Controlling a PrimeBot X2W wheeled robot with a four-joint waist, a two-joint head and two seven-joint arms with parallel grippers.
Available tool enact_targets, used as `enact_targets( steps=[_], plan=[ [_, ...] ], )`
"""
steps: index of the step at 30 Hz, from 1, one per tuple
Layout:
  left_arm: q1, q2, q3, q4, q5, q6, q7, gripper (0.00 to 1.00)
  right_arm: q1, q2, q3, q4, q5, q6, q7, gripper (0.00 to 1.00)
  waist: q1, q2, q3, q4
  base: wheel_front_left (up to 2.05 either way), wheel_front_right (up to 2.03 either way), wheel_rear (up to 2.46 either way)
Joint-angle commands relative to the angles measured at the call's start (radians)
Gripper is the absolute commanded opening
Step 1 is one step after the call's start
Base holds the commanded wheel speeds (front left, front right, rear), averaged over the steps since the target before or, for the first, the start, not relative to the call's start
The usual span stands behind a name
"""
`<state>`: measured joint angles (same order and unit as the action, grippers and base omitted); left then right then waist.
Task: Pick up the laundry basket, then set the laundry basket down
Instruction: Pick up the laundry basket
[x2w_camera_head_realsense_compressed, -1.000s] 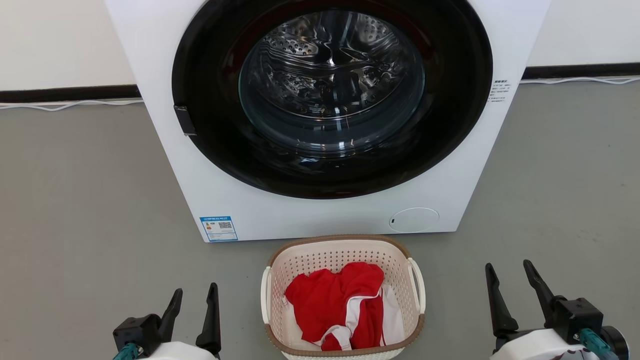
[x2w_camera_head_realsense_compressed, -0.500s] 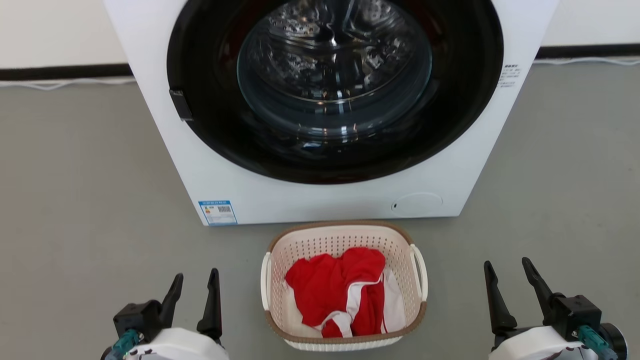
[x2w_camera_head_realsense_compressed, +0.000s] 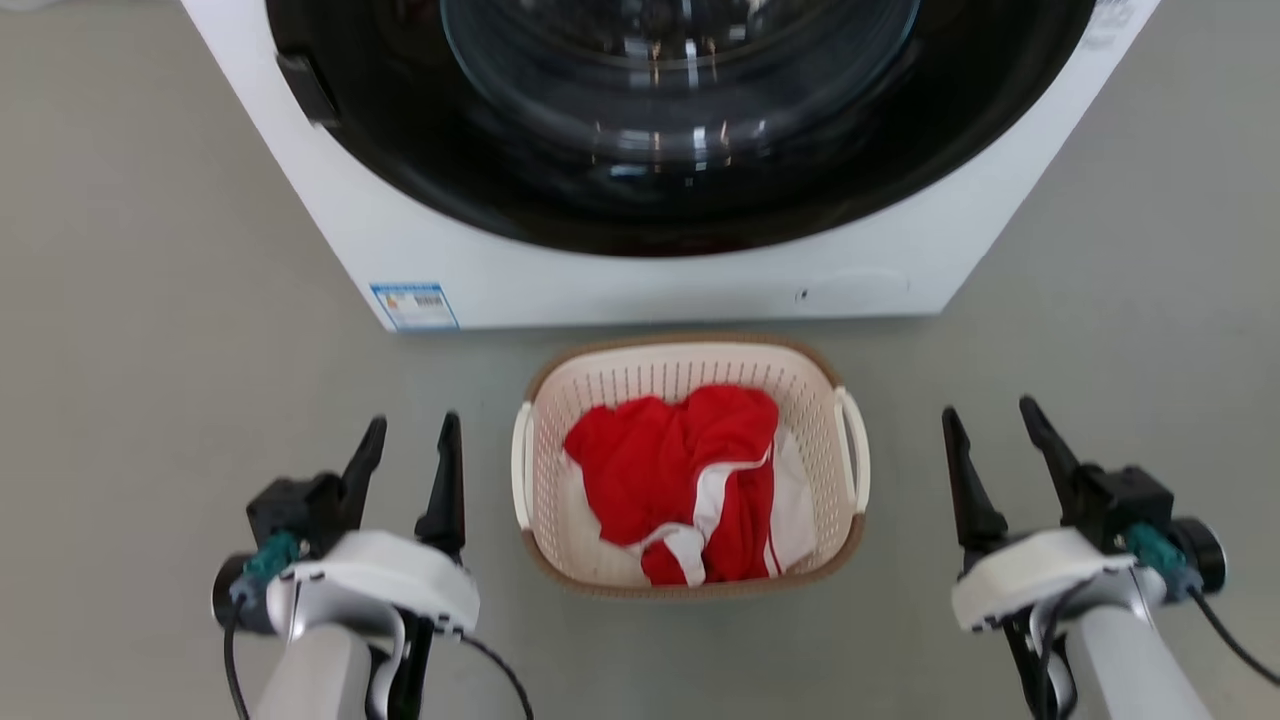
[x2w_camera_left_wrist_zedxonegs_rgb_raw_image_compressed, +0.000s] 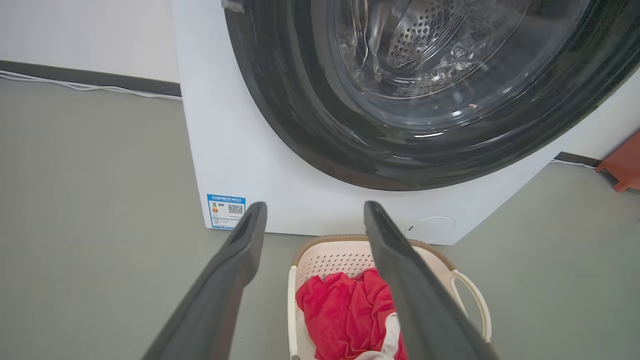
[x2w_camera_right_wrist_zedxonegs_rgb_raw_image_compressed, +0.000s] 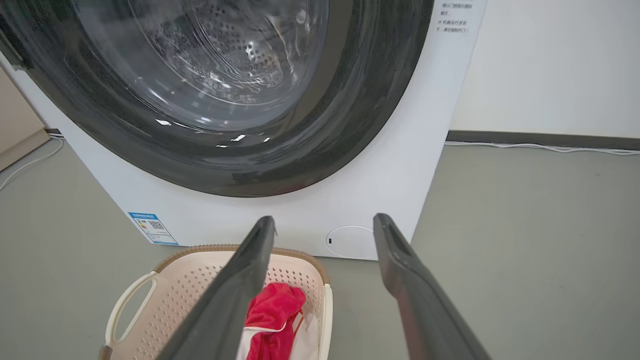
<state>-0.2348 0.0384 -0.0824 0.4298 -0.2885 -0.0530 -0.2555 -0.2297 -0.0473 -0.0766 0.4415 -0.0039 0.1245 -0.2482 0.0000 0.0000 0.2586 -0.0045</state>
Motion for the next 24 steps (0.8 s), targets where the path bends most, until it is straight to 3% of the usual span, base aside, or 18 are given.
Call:
enact_targets(
  steps=[1,24],
  plan=[
    [-0.051,0.012,0.024,-0.011,0.011,0.002,-0.006,1.0,-0.044,-0.003,0.027,-0.003,-0.012,0.006,-0.014,1.0,0.0,0.0,0.065,0.001,0.0,0.0,0.0],
    [-0.398,0.012,-0.064,0.288,-0.027,0.011,-0.006,1.0,-0.359,-0.052,0.012,0.256,-0.055,0.006,-0.014,1.0,0.0,0.0,0.414,0.029,0.0,0.0,0.0]
  ],
)
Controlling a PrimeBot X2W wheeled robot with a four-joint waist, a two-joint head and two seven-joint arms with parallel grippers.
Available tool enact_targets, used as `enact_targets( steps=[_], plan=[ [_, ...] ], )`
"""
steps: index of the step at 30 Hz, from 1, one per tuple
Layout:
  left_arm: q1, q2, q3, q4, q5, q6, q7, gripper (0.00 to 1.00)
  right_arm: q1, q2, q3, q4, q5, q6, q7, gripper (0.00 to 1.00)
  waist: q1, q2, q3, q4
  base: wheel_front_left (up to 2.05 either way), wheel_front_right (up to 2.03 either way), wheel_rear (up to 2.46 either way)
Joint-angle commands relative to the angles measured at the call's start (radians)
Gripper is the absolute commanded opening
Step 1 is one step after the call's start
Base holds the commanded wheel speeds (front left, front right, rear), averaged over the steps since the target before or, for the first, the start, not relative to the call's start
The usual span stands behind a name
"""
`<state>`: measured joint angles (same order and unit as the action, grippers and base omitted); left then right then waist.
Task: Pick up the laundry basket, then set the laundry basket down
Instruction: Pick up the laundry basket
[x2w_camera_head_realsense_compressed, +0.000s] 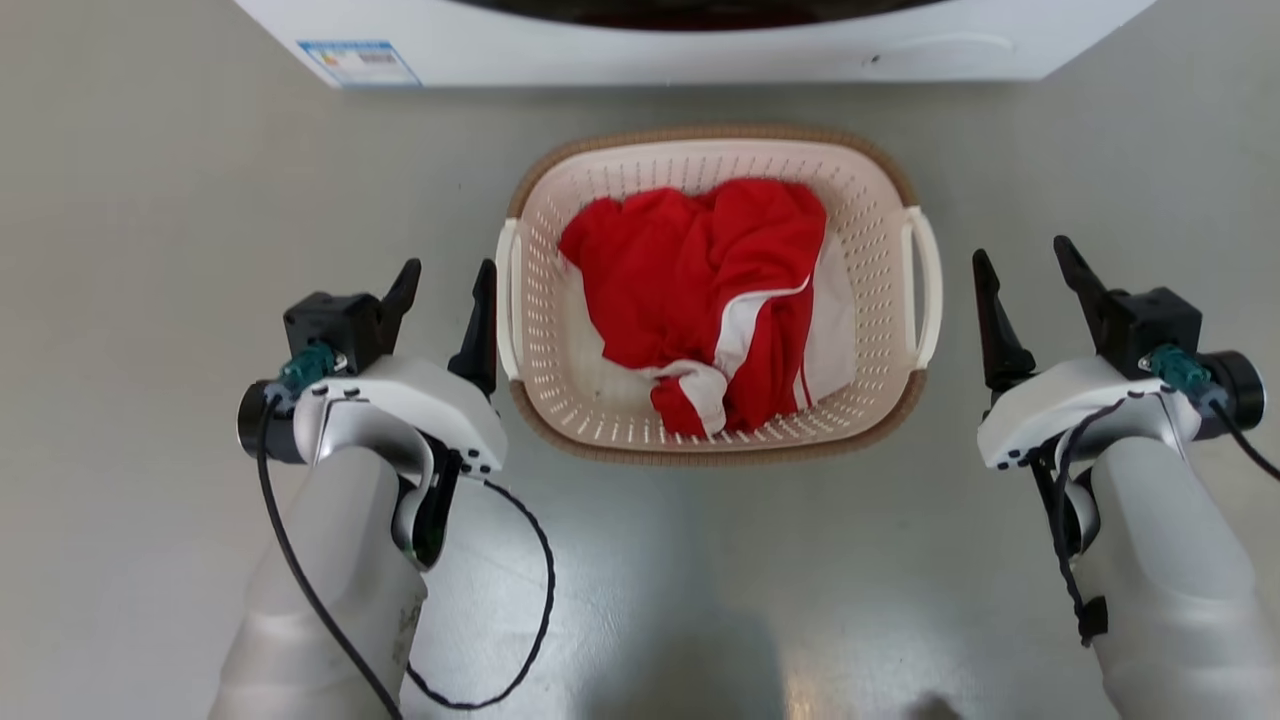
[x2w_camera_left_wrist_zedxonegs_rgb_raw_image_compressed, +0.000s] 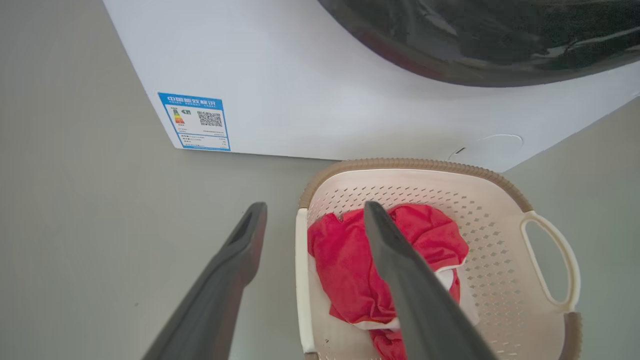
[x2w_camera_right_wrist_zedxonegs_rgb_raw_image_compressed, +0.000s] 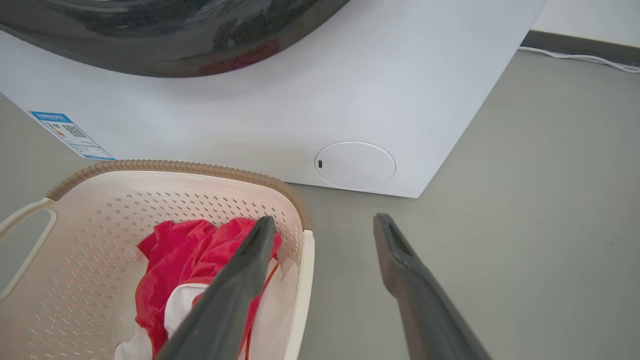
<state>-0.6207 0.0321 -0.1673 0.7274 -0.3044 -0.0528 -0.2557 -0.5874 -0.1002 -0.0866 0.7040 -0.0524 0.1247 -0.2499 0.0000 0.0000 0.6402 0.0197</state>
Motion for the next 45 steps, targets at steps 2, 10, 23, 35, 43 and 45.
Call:
enact_targets(
  steps=[2,10,23,35,43,45],
  plan=[
    [-0.034,0.018,0.013,0.008,-0.023,0.012,-0.006,1.0,-0.019,-0.002,0.023,0.011,-0.008,0.006,-0.012,1.0,0.0,0.0,0.056,0.005,0.0,0.0,0.0],
    [-0.097,0.018,-0.03,0.045,-0.051,0.015,-0.006,1.0,-0.074,-0.003,0.019,0.05,-0.018,0.006,-0.012,1.0,0.0,0.0,0.136,-0.001,0.0,0.0,0.0],
    [-0.152,0.018,-0.084,0.054,-0.096,0.039,-0.006,1.0,-0.138,0.012,0.031,0.086,-0.024,0.006,-0.012,1.0,0.0,0.0,0.218,-0.003,0.0,0.0,0.0],
    [-0.194,0.018,-0.085,0.072,-0.08,0.055,-0.006,1.0,-0.174,0.021,0.04,0.088,-0.026,0.006,-0.012,1.0,0.0,0.0,0.28,0.003,0.0,0.0,0.0],
    [-0.212,0.018,-0.091,0.084,-0.074,0.052,-0.006,1.0,-0.196,0.026,0.049,0.095,-0.028,0.006,-0.012,1.0,0.0,0.0,0.316,0.004,0.0,0.0,0.0],
    [-0.222,0.018,-0.099,0.088,-0.074,0.051,-0.006,1.0,-0.203,0.028,0.048,0.099,-0.027,0.006,-0.012,1.0,0.0,0.0,0.327,0.009,0.0,0.0,0.0]
  ],
)
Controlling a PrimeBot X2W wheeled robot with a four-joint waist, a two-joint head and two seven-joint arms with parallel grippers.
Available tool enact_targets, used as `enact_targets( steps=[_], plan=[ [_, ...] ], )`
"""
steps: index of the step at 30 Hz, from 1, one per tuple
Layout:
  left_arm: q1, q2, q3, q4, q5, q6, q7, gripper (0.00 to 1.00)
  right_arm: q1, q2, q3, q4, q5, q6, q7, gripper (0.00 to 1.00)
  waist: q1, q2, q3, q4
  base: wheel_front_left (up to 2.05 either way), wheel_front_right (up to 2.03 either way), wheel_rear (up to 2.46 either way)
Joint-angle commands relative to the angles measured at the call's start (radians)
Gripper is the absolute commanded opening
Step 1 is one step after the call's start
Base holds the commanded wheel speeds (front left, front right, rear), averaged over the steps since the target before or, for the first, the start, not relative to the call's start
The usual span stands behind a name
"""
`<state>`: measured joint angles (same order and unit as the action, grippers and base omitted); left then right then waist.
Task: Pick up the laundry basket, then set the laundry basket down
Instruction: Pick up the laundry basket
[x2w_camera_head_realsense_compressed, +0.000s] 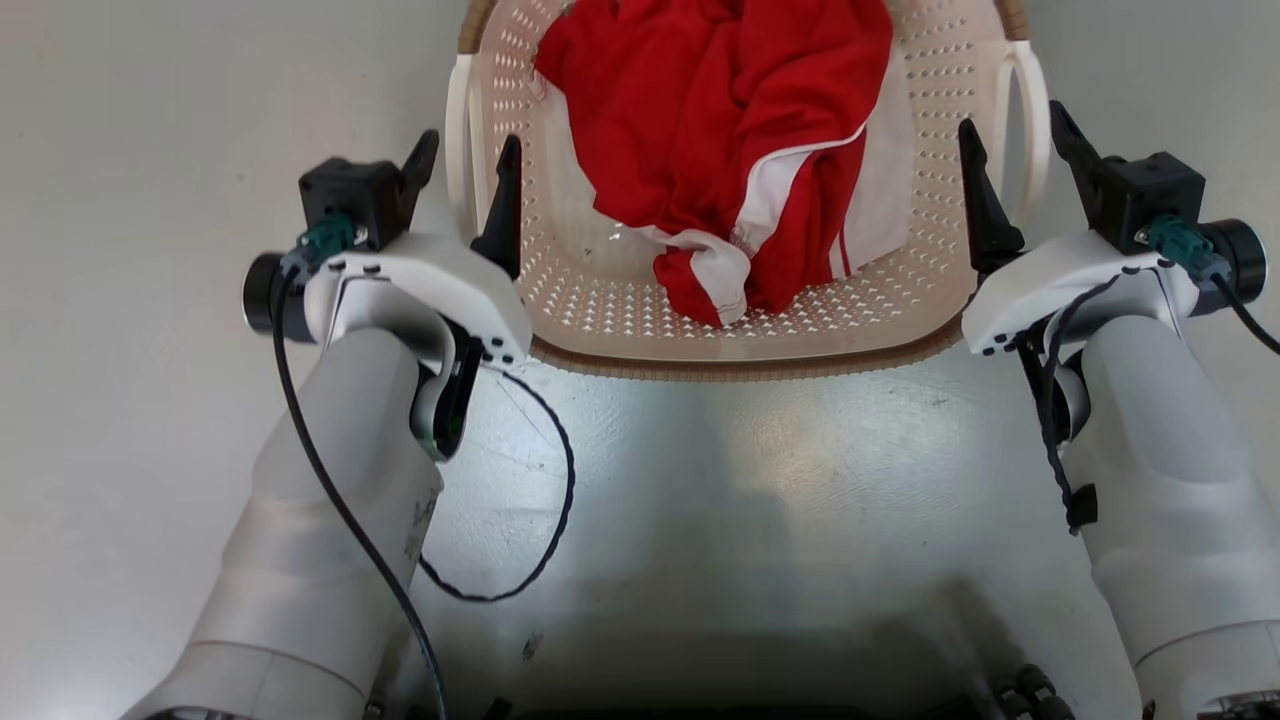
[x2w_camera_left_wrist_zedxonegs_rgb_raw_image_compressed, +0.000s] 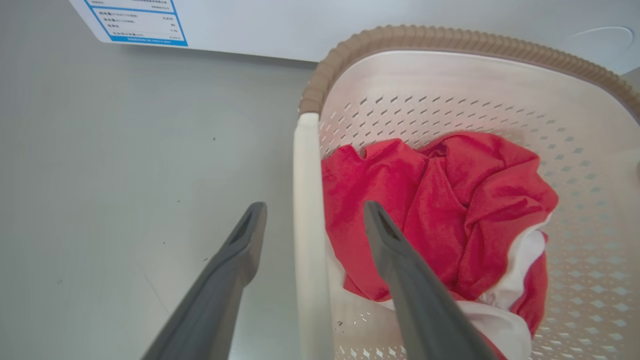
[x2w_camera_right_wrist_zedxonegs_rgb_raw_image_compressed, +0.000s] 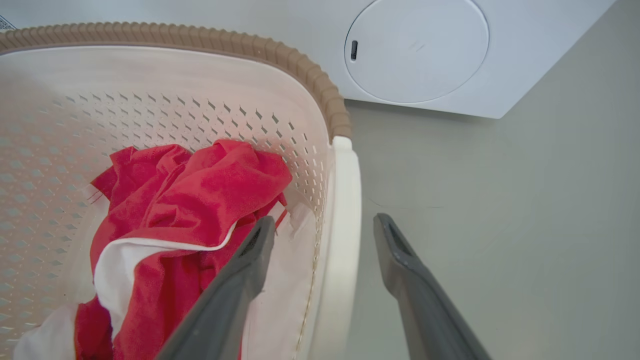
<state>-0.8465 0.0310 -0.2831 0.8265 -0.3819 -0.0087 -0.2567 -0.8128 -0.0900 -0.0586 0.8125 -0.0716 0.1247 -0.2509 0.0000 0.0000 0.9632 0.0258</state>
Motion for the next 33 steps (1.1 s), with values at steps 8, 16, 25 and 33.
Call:
enact_targets(
  steps=[8,16,25,33],
  plan=[
    [-0.033,0.019,-0.011,0.016,0.001,0.015,-0.005,1.0,-0.004,0.019,0.024,0.005,-0.012,0.006,-0.011,1.0,0.0,0.0,0.03,0.01,0.0,0.0,0.0],
    [-0.068,0.019,-0.033,0.064,0.005,0.02,-0.005,1.0,-0.021,0.029,0.022,0.046,-0.012,0.006,-0.011,1.0,0.0,0.0,0.039,0.005,0.0,0.0,0.0],
    [-0.091,0.019,-0.057,0.112,0.006,0.02,-0.005,1.0,-0.048,0.035,0.01,0.103,-0.021,0.006,-0.011,1.0,0.0,0.0,0.042,0.001,0.0,0.0,0.0],
    [-0.109,0.019,-0.074,0.143,0.007,0.021,-0.005,1.0,-0.071,0.038,-0.007,0.149,-0.035,0.006,-0.011,1.0,0.0,0.0,0.041,0.0,0.0,0.0,0.0]
  ],
)
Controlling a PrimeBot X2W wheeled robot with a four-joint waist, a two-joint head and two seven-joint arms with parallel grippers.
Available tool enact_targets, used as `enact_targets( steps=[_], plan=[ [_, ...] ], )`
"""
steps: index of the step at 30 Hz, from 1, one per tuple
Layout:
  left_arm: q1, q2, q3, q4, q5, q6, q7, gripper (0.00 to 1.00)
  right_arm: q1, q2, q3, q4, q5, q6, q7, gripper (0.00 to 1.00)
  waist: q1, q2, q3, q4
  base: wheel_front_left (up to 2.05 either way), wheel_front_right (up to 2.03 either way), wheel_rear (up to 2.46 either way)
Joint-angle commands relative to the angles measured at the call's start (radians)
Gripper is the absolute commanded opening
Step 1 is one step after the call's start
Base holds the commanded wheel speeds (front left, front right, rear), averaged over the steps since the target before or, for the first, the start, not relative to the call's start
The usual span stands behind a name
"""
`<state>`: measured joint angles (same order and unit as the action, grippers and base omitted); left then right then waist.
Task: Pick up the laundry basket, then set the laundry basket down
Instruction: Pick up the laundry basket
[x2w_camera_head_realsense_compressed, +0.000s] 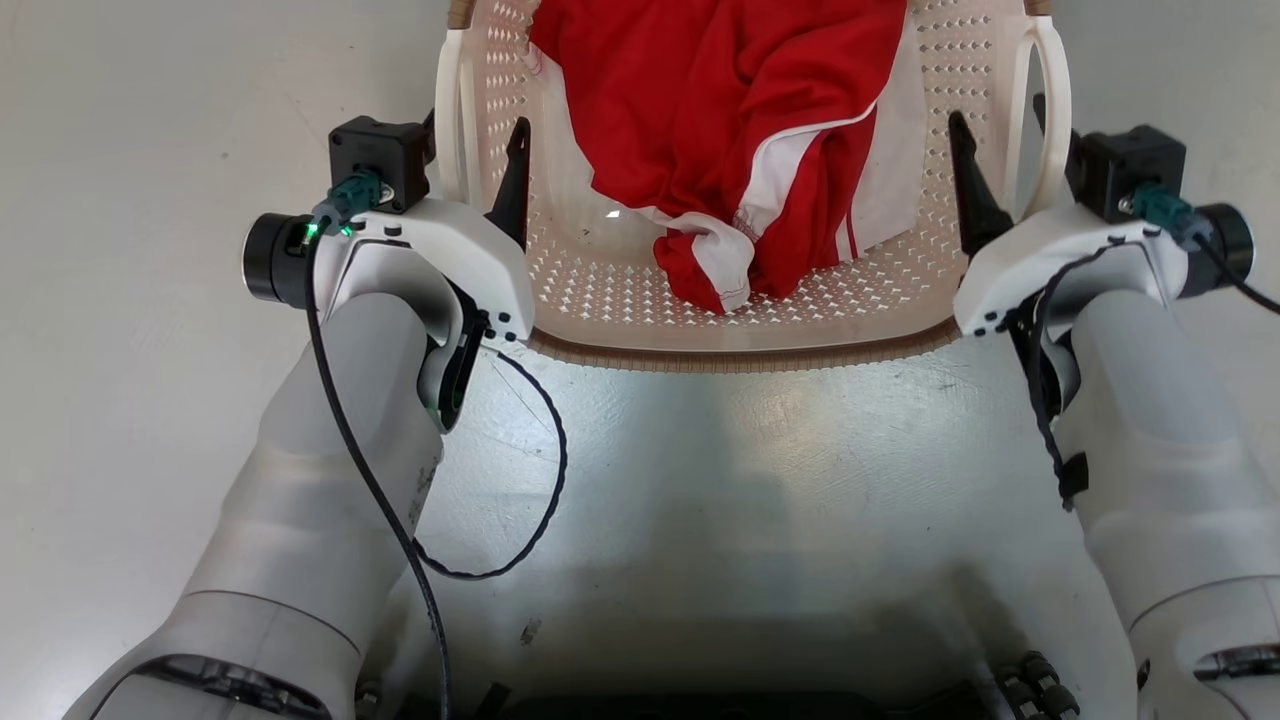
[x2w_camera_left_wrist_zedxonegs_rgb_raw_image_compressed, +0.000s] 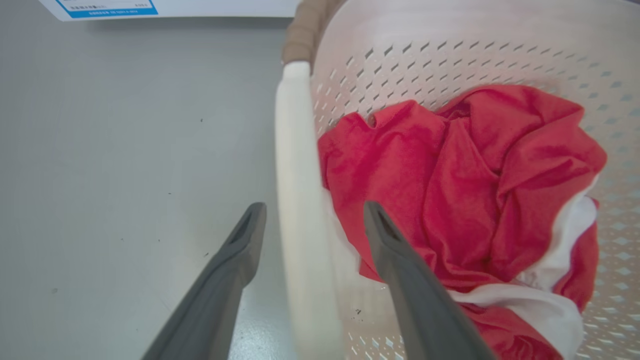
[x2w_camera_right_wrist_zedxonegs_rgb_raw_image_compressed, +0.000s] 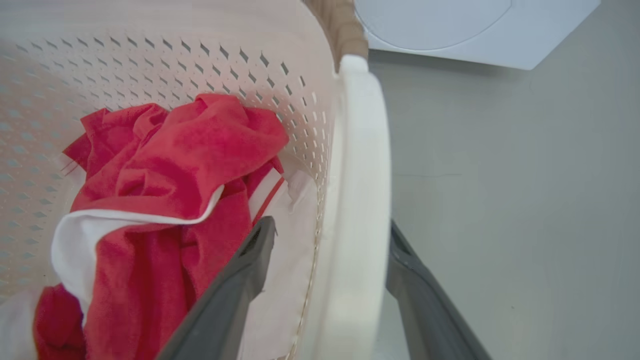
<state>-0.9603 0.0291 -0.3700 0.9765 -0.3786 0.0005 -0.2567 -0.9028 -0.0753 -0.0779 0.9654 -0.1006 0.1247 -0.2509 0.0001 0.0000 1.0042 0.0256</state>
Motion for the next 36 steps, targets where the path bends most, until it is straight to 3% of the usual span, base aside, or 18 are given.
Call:
enact_targets(
  steps=[1,17,18,19,36],
  plan=[
    [0.004,0.021,0.011,-0.004,0.002,0.011,-0.005,1.0,0.017,0.023,0.011,-0.001,-0.007,0.006,-0.011,1.0,0.0,0.0,0.0,0.0,0.0,0.0,0.0],
    [-0.006,0.021,-0.002,0.011,-0.002,0.013,-0.005,1.0,0.01,0.025,0.017,0.016,0.007,0.006,-0.011,1.0,0.0,0.0,0.001,-0.001,0.0,0.0,0.0],
    [-0.005,0.021,-0.002,0.015,-0.005,0.01,-0.005,0.78,0.01,0.025,0.02,0.019,0.013,0.006,-0.011,0.64,0.0,0.0,0.001,-0.001,0.0,0.0,0.0],
    [-0.004,0.021,-0.004,0.022,-0.012,0.001,-0.005,0.0,0.01,0.025,0.028,0.022,0.023,0.006,-0.011,0.0,0.0,0.0,0.0,0.0,0.0,0.0,0.0],
    [-0.011,0.021,-0.03,0.074,0.01,0.018,-0.005,0.0,0.004,0.025,0.09,0.117,0.103,0.006,-0.011,0.0,0.0,0.0,-0.035,-0.004,0.0,0.0,0.0]
  ],
)
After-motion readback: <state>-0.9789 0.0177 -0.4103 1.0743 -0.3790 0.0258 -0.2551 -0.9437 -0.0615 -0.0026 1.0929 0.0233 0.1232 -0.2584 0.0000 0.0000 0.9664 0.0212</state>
